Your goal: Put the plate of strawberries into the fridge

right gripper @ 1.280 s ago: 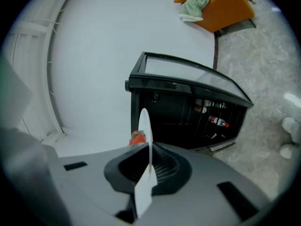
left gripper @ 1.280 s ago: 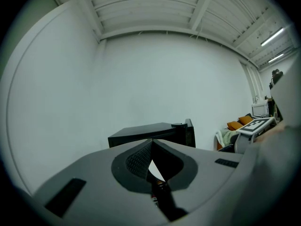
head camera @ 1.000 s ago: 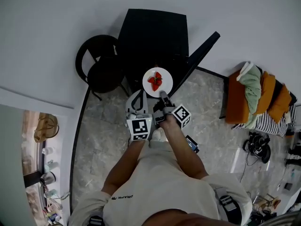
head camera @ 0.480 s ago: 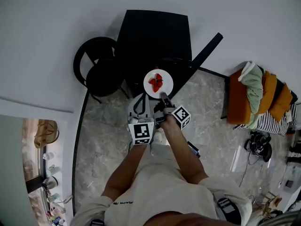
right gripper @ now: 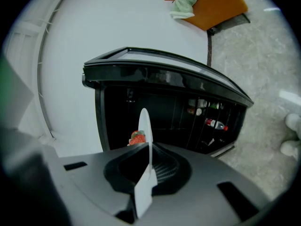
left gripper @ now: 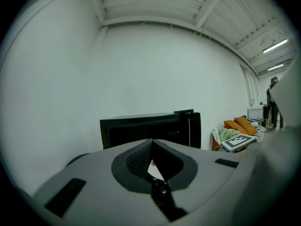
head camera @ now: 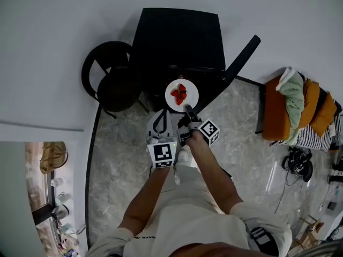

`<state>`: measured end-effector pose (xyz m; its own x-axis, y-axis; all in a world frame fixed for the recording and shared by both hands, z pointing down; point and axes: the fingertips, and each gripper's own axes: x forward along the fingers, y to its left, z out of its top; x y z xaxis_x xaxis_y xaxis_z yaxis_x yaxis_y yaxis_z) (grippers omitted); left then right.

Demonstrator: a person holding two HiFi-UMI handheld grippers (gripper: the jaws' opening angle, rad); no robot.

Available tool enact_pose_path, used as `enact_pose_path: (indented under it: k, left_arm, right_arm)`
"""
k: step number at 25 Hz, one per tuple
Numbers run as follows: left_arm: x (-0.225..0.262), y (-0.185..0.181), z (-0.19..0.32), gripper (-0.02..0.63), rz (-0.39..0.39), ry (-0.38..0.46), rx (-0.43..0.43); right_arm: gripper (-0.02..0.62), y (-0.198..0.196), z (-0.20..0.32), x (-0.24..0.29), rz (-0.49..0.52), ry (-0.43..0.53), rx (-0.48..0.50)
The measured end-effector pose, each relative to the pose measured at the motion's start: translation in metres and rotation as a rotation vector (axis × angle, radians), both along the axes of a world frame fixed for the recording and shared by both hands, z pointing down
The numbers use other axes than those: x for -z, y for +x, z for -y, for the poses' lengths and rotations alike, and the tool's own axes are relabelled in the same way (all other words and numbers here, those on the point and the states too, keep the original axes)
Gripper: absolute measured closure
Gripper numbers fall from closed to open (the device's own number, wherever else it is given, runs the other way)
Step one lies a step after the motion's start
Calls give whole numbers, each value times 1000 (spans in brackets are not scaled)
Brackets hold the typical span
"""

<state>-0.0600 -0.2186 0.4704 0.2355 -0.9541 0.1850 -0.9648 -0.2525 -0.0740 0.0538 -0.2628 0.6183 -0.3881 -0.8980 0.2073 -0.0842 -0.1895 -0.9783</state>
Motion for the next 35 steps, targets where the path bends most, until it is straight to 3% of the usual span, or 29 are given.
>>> enact_pose_path:
  k: [29, 35]
  left_arm:
    - [-46, 2, 8, 603, -35, -5, 0]
    - [-52, 4, 9, 603, -32, -3, -3]
  right_arm:
    - [577, -4, 21, -61, -6, -14, -75]
    - [577, 0, 28, -74, 9, -4, -131]
